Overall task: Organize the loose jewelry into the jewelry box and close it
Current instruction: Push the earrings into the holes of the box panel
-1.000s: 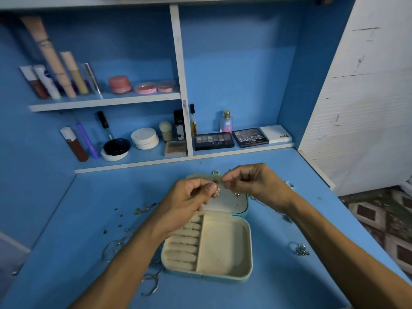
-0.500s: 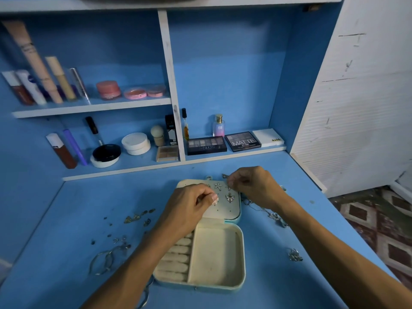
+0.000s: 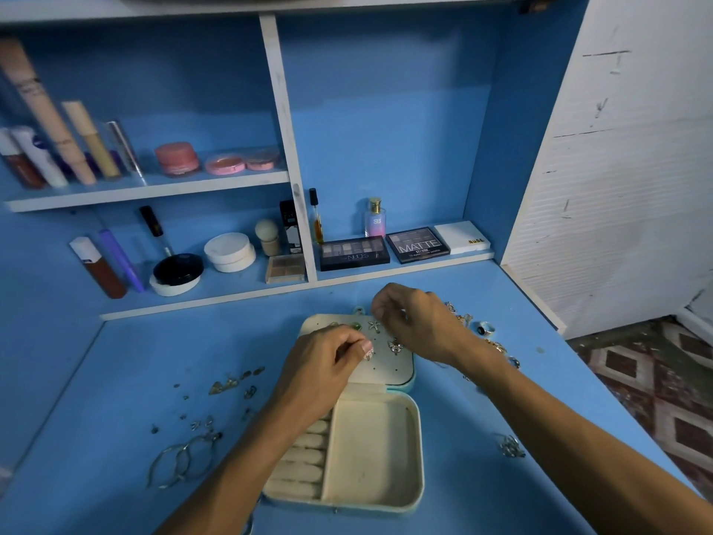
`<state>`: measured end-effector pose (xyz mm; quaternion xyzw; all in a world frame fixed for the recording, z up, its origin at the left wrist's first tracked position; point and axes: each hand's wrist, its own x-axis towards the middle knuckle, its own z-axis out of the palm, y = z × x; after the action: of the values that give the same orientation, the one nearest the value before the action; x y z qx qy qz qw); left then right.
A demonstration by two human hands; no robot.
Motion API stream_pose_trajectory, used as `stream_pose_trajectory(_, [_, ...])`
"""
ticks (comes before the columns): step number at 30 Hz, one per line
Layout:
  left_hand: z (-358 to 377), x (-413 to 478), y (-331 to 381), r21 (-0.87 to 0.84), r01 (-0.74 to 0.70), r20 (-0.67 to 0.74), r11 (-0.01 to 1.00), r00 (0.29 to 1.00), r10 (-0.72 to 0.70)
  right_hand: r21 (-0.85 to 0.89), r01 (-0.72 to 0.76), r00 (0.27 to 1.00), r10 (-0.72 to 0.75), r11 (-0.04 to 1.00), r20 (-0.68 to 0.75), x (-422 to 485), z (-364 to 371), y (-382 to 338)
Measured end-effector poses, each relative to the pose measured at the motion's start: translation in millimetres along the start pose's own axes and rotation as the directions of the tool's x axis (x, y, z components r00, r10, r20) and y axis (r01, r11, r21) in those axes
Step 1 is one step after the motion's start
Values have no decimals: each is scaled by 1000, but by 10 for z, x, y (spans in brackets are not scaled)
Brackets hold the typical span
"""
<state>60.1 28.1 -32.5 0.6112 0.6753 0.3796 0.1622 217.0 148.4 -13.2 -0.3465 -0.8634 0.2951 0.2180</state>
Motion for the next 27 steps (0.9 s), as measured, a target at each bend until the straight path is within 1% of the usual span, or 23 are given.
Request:
stream_pose_trajectory(4, [10, -13, -19, -6, -8, -36, 1000, 999, 8, -16, 17, 998, -16, 1000, 56, 98, 47, -41])
stream_pose_trajectory(7, [17, -19, -40, -16, -26, -61, 1000, 998, 25, -15, 35, 999, -35, 999, 25, 103, 57, -45])
stream_pose_trajectory(9, [17, -16, -45, -32, -28, -77, 999, 997, 25, 1, 21, 1000, -21, 1000, 4, 94, 47, -61])
stream_pose_trajectory(12, [4, -24, -21, -35, -48, -96, 998, 994, 44, 90, -28, 999, 31, 996, -32, 99, -15, -98])
stream_pose_trajectory(14, [-23, -42, 10, -17, -78, -110, 997, 991, 76, 223, -60, 996, 72, 973, -46, 96, -89, -151])
stream_pose_trajectory(16, [-51, -58, 50, 15, -114, -123, 993, 986, 115, 371, -88, 991, 120, 924, -64, 86, -183, -209])
stream_pose_trajectory(18, [-74, -79, 99, 45, -144, -135, 989, 980, 149, 519, -129, 983, 178, 845, -44, 56, -258, -269])
stream_pose_trajectory(21, [-94, -127, 177, 113, -200, -164, 973, 962, 217, 712, -222, 968, 238, 666, 79, 0, -300, -345])
stream_pose_trajectory(23, [-89, -164, 205, 163, -233, -195, 959, 945, 263, 758, -245, 963, 245, 605, 116, -37, -306, -367])
stream_pose_trajectory(25, [-66, -207, 208, 206, -242, -210, 948, 935, 285, 771, -247, 962, 248, 587, 119, -77, -309, -393])
stream_pose_trajectory(27, [-35, -244, 192, 230, -225, -213, 947, 938, 274, 781, -253, 959, 254, 571, 125, -101, -311, -414])
